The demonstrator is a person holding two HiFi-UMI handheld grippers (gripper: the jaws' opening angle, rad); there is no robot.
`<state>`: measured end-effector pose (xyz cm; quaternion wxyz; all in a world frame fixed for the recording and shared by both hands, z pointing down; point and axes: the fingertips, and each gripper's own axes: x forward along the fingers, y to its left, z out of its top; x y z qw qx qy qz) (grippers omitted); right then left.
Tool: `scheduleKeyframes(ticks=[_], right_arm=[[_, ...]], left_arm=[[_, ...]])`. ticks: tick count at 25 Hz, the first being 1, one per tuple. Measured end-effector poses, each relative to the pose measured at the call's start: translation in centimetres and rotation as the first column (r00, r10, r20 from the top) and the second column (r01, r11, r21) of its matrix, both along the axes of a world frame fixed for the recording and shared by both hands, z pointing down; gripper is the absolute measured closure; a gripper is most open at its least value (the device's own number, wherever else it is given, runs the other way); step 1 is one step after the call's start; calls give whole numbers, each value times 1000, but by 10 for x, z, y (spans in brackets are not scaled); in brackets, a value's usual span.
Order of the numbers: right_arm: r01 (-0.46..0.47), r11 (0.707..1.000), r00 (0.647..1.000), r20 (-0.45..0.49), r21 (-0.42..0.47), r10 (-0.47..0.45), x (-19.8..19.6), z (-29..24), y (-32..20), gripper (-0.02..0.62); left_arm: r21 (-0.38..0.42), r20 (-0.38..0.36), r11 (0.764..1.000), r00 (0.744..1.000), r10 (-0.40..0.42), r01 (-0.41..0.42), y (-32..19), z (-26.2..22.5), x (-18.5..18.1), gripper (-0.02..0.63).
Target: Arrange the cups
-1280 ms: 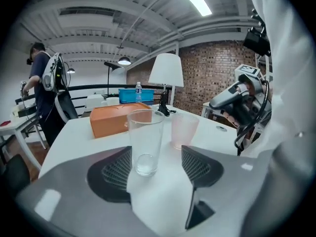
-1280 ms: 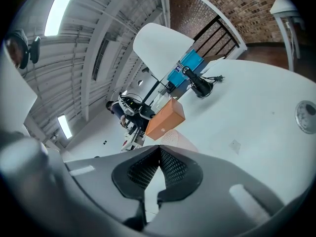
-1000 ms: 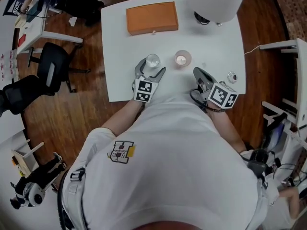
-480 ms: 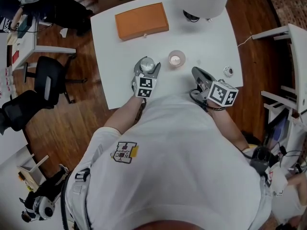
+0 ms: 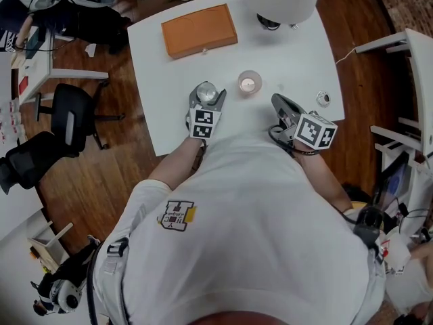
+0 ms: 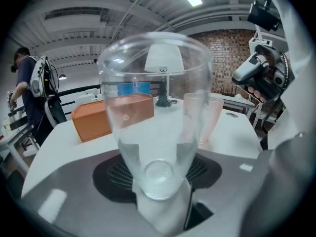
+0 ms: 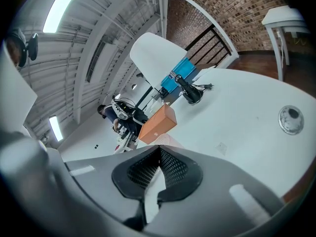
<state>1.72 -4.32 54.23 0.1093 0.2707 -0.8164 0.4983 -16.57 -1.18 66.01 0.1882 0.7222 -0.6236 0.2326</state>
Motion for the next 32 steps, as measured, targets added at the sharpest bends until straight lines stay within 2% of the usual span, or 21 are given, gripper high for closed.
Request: scheduleKeyframes(ticks=[5,14,22,32], right_arm=[[8,1000,1000,18,4,-8,-3,2,0,595],[6,999,999,34,39,-8,-7,-4,-2,595],[-27,998,997,73,55,23,-10,-9,-5,595],[-90,994,993,88,65,84,-3,-14,-14,595]], left_arm=[[-2,1,1000,1000,-9,9,3,-8,-6,339],[29,-4,1000,1000,3,-3,-5,-55,-30,339],[93,-25,995,999,-37,40,-41,-111,-72,339],[123,2,992,1000,-14,14,-103,-160,-109,339]])
